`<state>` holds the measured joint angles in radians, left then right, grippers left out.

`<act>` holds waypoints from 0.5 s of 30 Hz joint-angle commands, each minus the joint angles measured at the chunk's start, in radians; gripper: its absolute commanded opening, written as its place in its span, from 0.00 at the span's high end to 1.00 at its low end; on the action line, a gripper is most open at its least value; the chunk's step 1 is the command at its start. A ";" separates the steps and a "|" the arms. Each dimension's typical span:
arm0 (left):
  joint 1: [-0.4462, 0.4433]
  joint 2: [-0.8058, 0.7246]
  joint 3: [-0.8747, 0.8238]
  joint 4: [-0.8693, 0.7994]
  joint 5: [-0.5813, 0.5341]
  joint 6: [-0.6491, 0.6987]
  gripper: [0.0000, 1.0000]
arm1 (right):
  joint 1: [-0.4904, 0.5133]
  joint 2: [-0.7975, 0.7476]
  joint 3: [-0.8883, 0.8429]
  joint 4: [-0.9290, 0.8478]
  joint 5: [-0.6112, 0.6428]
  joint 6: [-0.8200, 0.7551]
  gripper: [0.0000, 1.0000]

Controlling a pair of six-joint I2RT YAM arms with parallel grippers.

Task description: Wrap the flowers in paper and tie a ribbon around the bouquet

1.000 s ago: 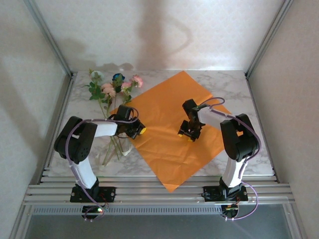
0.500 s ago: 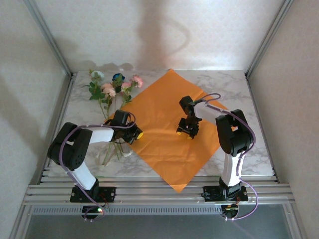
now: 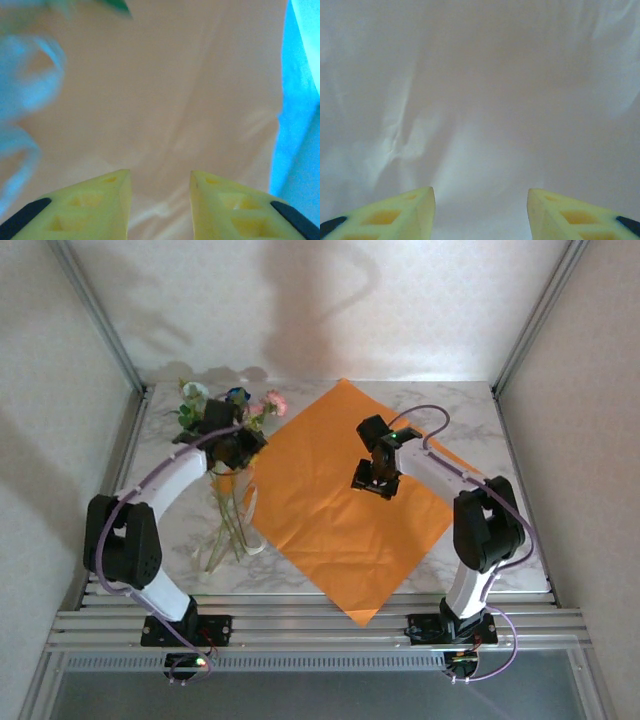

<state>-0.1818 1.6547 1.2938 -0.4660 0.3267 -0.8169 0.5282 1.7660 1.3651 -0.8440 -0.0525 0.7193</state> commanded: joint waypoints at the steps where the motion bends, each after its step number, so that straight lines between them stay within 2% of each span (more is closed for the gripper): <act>1: 0.034 0.131 0.131 -0.314 -0.218 0.378 0.68 | 0.013 -0.045 -0.058 0.048 -0.055 -0.036 0.47; 4: 0.033 0.215 0.193 -0.359 -0.276 0.527 0.71 | 0.015 -0.098 -0.126 0.126 -0.114 -0.033 0.45; 7: 0.029 0.219 0.171 -0.331 -0.283 0.606 0.70 | 0.014 -0.127 -0.158 0.142 -0.129 -0.027 0.43; 15: 0.018 0.211 0.043 -0.294 -0.322 0.657 0.68 | 0.015 -0.125 -0.196 0.150 -0.136 -0.003 0.43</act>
<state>-0.1520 1.8858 1.3785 -0.7322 0.0551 -0.2276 0.5404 1.6596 1.1870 -0.7059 -0.1673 0.7021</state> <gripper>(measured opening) 0.322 0.571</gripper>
